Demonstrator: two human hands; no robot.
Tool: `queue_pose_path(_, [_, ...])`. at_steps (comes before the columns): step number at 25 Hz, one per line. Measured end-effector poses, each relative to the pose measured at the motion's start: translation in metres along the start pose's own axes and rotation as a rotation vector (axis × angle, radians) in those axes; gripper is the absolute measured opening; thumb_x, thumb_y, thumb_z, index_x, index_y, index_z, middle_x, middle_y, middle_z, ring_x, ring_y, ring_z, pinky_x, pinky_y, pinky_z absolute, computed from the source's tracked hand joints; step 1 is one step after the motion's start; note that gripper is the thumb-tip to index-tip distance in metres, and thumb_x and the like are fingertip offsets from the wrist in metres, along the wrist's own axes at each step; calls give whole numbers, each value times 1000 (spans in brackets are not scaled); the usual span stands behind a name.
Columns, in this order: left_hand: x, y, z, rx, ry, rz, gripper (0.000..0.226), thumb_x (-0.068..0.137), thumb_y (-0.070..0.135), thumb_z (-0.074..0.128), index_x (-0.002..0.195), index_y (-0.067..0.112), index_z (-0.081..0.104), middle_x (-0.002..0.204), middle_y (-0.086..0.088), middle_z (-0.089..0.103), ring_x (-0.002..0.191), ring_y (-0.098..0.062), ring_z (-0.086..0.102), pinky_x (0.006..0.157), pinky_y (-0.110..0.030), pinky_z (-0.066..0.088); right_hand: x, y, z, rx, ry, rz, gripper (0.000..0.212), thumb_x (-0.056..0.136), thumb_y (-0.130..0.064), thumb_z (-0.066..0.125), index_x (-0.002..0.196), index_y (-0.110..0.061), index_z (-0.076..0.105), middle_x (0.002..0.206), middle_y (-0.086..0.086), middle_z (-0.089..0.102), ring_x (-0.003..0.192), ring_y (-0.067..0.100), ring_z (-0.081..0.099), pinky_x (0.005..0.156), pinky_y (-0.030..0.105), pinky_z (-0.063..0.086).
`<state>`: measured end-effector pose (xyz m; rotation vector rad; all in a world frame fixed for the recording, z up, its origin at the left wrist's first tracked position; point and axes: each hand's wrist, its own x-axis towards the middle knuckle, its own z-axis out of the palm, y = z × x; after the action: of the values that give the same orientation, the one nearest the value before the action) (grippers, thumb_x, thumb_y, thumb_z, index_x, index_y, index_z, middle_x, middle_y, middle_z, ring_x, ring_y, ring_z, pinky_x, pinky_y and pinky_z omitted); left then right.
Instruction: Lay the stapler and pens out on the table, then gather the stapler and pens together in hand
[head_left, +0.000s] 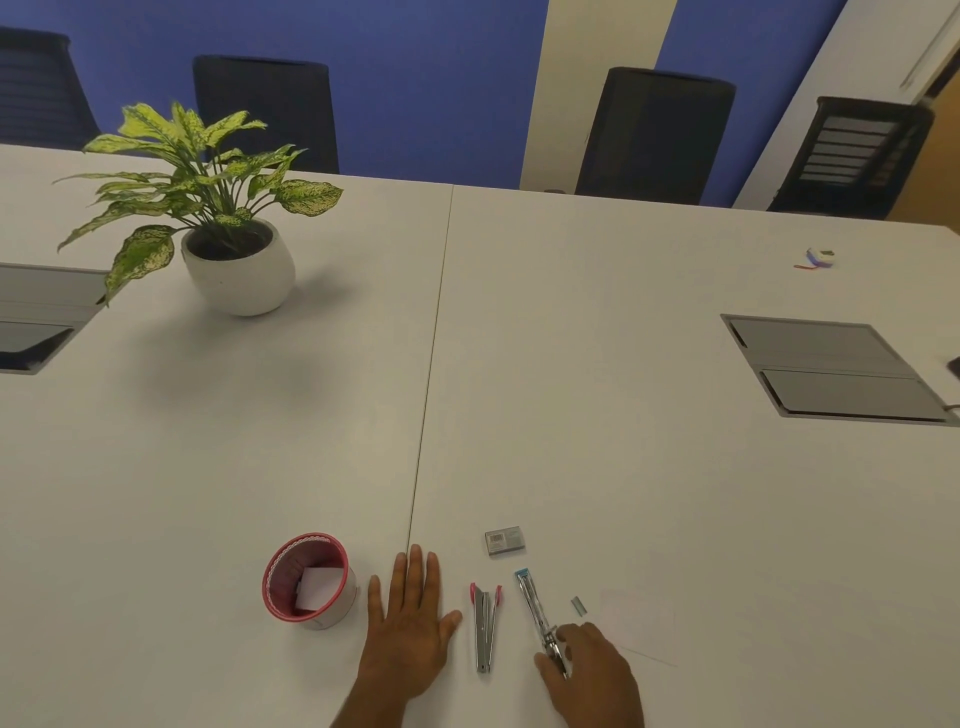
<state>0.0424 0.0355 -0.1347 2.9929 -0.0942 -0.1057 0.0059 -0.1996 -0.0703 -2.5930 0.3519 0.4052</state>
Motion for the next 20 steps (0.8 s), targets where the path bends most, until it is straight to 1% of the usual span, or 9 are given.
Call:
queue_pose_path(4, [1, -4, -4, -27, -50, 24, 68, 96, 53, 6, 155, 18, 5, 164, -2, -7, 151, -17, -15, 116, -44, -5, 0, -5, -1, 28, 43, 30, 22, 80, -40, 64, 97, -27, 70, 77, -7, 44, 94, 21, 65, 72, 24, 39])
queue_pose_path(7, [0, -8, -15, -103, -175, 4, 64, 97, 46, 10, 152, 17, 25, 163, -8, 17, 149, -12, -19, 116, -36, -14, -3, -7, -8, 80, 78, 54, 16, 78, -35, 69, 92, -27, 72, 72, -7, 46, 85, 17, 62, 71, 22, 36])
queue_pose_path(9, [0, -4, -25, -213, -96, 19, 74, 88, 51, 12, 153, 16, 23, 163, -8, 15, 148, -9, -19, 115, -28, -17, -7, -10, -14, 117, 105, 30, 12, 75, -31, 73, 87, -29, 74, 69, -8, 50, 81, 16, 63, 71, 23, 38])
queue_pose_path(10, [-4, 0, -34, -345, -133, -7, 74, 89, 52, 13, 154, 19, 19, 164, -5, 11, 150, -11, -12, 116, -28, -14, -10, -11, -18, 130, 116, 13, 9, 73, -30, 75, 81, -33, 73, 68, -9, 53, 74, 12, 62, 70, 23, 40])
queue_pose_path(12, [-13, 15, -51, -607, -109, -64, 61, 95, 48, 35, 151, 22, 29, 159, 0, 27, 150, -14, 12, 120, -27, 4, -15, -13, -26, 182, 130, 2, 29, 69, -28, 79, 65, -50, 61, 66, -9, 61, 57, -3, 54, 65, 22, 43])
queue_pose_path(13, [-20, 24, -63, -742, -48, -108, 53, 96, 41, 48, 146, 26, 37, 152, 4, 39, 145, -13, 26, 118, -25, 17, -17, -14, -30, 212, 144, -10, 38, 67, -27, 81, 59, -54, 55, 76, -16, 65, 54, -4, 54, 63, 21, 43])
queue_pose_path(15, [-35, 45, -88, -1046, 1, -245, 43, 93, 27, 63, 133, 32, 50, 131, 10, 60, 128, -10, 50, 105, -23, 37, -24, -18, -40, 283, 158, -57, 42, 65, -25, 82, 56, -57, 57, 89, -33, 61, 58, -4, 56, 60, 19, 44])
queue_pose_path(17, [-43, 64, -108, -1426, -80, -452, 37, 91, 18, 65, 127, 25, 56, 113, 5, 71, 114, -16, 62, 91, -28, 48, -35, -25, -52, 325, 139, -116, 45, 66, -24, 82, 64, -63, 60, 89, -33, 63, 64, 0, 59, 59, 12, 44])
queue_pose_path(20, [-48, 81, -132, -1866, -235, -642, 30, 93, 21, 62, 122, 22, 59, 113, -9, 72, 107, -30, 68, 85, -41, 56, -51, -36, -69, 350, 94, -206, 44, 68, -25, 82, 73, -64, 63, 87, -28, 65, 76, 2, 64, 61, 11, 50])
